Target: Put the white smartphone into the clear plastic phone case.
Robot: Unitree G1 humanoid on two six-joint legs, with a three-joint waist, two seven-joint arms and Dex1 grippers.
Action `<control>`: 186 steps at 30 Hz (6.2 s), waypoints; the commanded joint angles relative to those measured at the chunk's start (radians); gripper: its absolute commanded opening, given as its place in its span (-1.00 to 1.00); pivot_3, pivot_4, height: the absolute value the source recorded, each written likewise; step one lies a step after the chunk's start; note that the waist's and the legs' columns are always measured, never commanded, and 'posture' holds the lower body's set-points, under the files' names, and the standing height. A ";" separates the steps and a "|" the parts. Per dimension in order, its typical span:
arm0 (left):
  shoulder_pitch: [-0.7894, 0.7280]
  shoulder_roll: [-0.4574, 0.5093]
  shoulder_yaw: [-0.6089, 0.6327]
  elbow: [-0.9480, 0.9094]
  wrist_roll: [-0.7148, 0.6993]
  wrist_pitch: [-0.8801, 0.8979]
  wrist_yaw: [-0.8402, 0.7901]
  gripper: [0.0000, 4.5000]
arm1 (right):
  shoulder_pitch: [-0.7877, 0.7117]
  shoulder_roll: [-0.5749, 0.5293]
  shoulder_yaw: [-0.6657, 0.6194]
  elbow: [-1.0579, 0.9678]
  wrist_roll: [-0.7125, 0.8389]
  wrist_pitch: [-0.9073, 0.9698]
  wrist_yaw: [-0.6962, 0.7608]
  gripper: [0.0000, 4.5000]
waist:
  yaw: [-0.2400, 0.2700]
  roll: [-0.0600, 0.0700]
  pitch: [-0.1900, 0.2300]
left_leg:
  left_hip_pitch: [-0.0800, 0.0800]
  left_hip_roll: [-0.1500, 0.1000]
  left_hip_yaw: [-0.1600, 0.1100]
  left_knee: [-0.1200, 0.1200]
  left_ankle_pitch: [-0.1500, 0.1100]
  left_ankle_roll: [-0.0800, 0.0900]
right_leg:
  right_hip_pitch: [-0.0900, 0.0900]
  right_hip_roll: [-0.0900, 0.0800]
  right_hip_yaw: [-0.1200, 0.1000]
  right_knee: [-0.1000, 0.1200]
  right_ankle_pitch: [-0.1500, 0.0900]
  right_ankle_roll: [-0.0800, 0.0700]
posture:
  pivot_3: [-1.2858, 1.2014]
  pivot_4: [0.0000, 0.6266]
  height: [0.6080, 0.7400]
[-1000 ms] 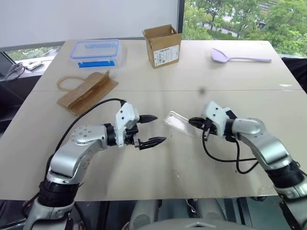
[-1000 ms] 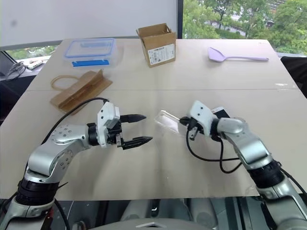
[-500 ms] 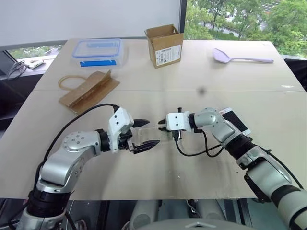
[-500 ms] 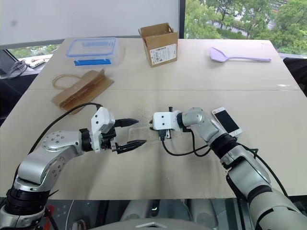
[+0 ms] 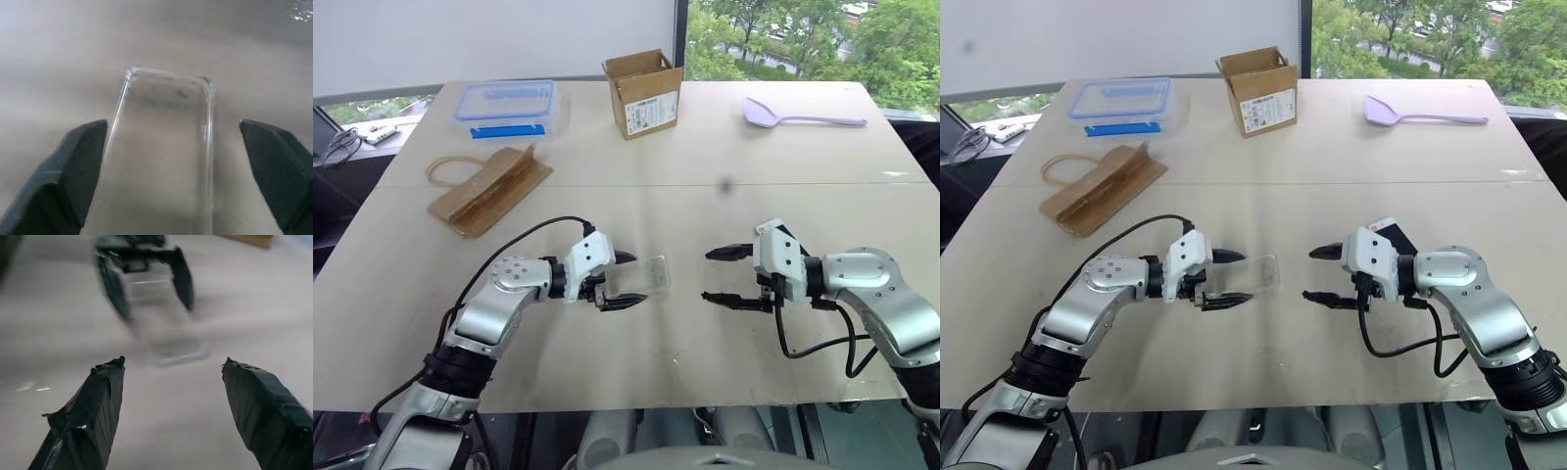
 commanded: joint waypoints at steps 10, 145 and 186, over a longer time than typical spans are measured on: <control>-0.033 -0.016 -0.055 0.165 0.106 -0.163 -0.083 -0.96 | 0.238 0.045 -0.149 -0.294 -0.016 0.213 -0.367 0.54 | 0.014 0.000 -0.002 | 0.000 -0.001 -0.001 0.001 0.000 0.000 | 0.001 -0.002 -0.001 -0.001 -0.001 0.001 | 0.03 -0.52 1.00; 0.398 0.046 0.268 -0.180 -0.159 0.021 0.013 -0.99 | -0.551 0.315 0.341 0.427 -0.371 0.129 -0.009 -1.00 | 0.002 0.001 0.000 | -0.002 -0.002 -0.001 -0.001 0.000 0.000 | -0.004 -0.002 -0.001 0.000 0.000 -0.001 | 0.03 -0.52 1.00; 0.212 -0.076 0.115 -0.114 -0.073 0.031 0.076 -0.99 | -0.555 0.243 0.367 0.585 -0.430 -0.036 -0.020 -1.00 | 0.002 0.001 0.000 | -0.003 -0.002 0.001 -0.001 0.000 0.000 | -0.004 -0.002 0.000 0.001 0.000 0.000 | 0.03 -0.52 1.00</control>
